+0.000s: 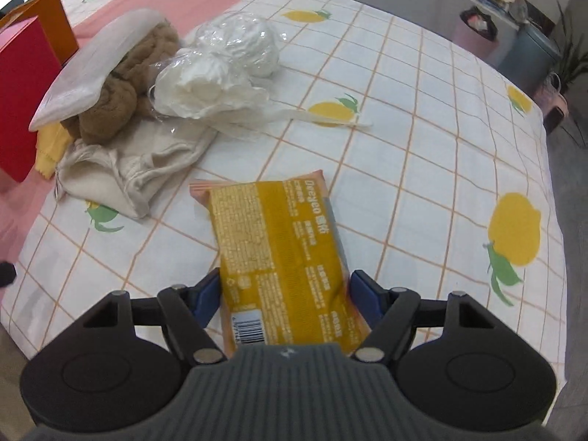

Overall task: Organize soft objects
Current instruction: 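Grasp the yellow snack package with right while left reaches the white mesh bag, then grasp the white mesh bag with left and lift it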

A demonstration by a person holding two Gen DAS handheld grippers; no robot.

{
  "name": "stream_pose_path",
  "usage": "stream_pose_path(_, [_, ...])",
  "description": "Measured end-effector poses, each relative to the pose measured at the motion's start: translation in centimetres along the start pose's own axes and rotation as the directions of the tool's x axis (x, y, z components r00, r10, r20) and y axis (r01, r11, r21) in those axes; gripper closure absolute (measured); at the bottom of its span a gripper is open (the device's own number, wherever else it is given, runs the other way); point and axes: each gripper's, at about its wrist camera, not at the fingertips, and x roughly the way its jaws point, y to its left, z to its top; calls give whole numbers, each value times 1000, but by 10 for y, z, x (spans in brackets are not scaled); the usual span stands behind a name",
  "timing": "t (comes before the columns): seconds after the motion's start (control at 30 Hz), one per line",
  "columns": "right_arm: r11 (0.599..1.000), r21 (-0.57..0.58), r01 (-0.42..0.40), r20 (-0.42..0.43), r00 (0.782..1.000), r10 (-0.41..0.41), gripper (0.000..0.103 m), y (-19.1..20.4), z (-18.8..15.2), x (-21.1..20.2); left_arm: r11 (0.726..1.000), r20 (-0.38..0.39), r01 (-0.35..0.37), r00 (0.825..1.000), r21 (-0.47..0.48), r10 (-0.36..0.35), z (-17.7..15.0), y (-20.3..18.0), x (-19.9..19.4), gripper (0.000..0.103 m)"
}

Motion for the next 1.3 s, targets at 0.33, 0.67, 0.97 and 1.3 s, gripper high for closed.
stream_pose_path(0.33, [998,55,-41,56,998,38,29,-8,-15,-3,993,-64,-47,997,-110,40,132,-4,59,8])
stream_pose_path(0.67, [997,59,-42,57,998,38,28,-9,-12,-2,914,-254,-116,967,-389,15,151,36,113,9])
stream_pose_path(0.97, [998,53,-43,54,998,40,28,-9,-12,-1,903,-383,-248,918,-350,104,148,28,141,9])
stream_pose_path(1.3, [998,44,-48,60,997,46,25,-10,-13,0,880,-421,-380,874,-285,241,144,14,126,38])
